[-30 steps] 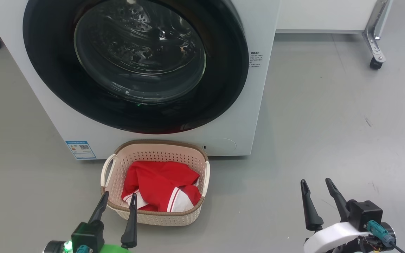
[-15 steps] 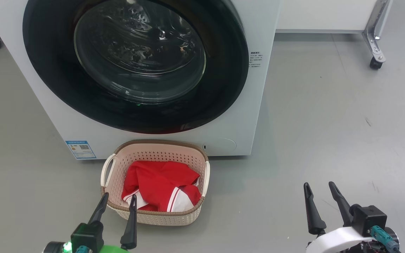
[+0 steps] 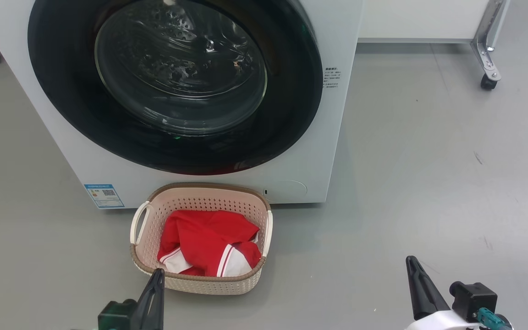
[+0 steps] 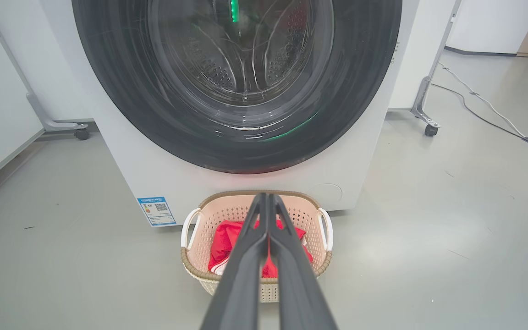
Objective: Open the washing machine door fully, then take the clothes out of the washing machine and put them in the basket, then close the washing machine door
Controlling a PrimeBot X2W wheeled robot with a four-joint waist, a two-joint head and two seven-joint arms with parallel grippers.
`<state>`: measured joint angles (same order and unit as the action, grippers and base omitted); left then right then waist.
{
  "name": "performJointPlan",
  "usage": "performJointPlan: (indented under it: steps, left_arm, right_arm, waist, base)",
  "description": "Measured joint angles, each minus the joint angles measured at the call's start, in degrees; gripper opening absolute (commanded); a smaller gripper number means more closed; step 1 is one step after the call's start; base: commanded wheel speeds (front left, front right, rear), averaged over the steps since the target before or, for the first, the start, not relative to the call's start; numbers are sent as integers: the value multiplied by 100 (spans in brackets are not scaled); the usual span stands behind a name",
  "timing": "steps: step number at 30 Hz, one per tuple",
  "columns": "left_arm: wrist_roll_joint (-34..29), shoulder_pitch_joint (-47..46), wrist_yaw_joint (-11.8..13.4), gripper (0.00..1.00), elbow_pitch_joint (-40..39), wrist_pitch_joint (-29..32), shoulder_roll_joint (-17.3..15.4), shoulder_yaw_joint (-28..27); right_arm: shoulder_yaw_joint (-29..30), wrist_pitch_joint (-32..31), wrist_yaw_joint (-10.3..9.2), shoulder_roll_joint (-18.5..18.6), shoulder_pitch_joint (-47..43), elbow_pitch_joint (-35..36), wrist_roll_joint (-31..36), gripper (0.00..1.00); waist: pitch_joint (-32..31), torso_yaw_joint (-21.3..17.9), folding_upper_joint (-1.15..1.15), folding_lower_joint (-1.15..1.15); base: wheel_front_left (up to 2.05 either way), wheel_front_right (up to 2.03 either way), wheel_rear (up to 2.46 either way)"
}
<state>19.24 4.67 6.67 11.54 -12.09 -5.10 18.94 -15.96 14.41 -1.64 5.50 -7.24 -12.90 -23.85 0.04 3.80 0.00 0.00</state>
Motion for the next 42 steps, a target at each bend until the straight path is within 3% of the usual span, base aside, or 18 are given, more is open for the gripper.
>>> performJointPlan:
  steps: [42]
  left_arm:
    - [3153, -55, -498, 0, -54, 602, 43, -760]
  right_arm:
    - [806, -706, 311, -65, 236, 32, -2944, 0]
  waist:
    - [13, -163, 0, 0]
  base:
    - [0, 0, 0]
